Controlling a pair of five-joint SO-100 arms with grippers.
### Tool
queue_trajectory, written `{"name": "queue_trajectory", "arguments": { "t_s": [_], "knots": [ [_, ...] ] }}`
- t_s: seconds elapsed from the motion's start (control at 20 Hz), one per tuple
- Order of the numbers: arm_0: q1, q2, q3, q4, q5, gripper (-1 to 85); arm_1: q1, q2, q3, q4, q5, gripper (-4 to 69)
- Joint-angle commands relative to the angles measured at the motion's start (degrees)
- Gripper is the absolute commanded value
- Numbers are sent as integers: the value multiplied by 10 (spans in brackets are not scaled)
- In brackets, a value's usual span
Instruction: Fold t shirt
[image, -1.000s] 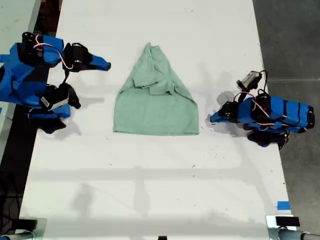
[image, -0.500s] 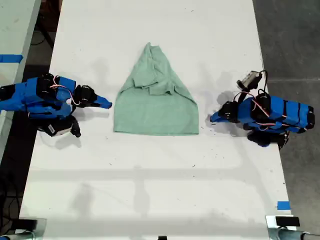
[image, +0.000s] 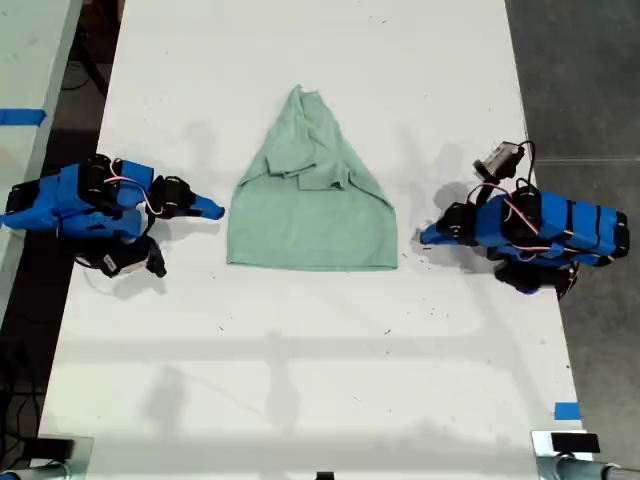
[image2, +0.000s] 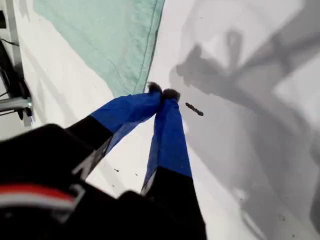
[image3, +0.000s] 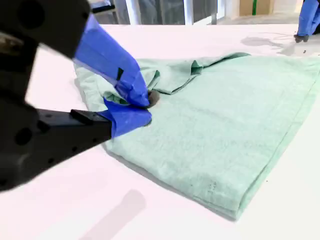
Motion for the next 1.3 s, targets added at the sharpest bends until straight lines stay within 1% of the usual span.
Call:
{"name": "queue_trajectory", "arguments": {
  "t_s": [0.0,1.25],
  "knots": [
    [-3,4,1,-2,-2,-1,4,4,33,-12,1,8],
    [-10,4,5,-1,4,-1,4,4,33,-11,6,8]
  ]
}}
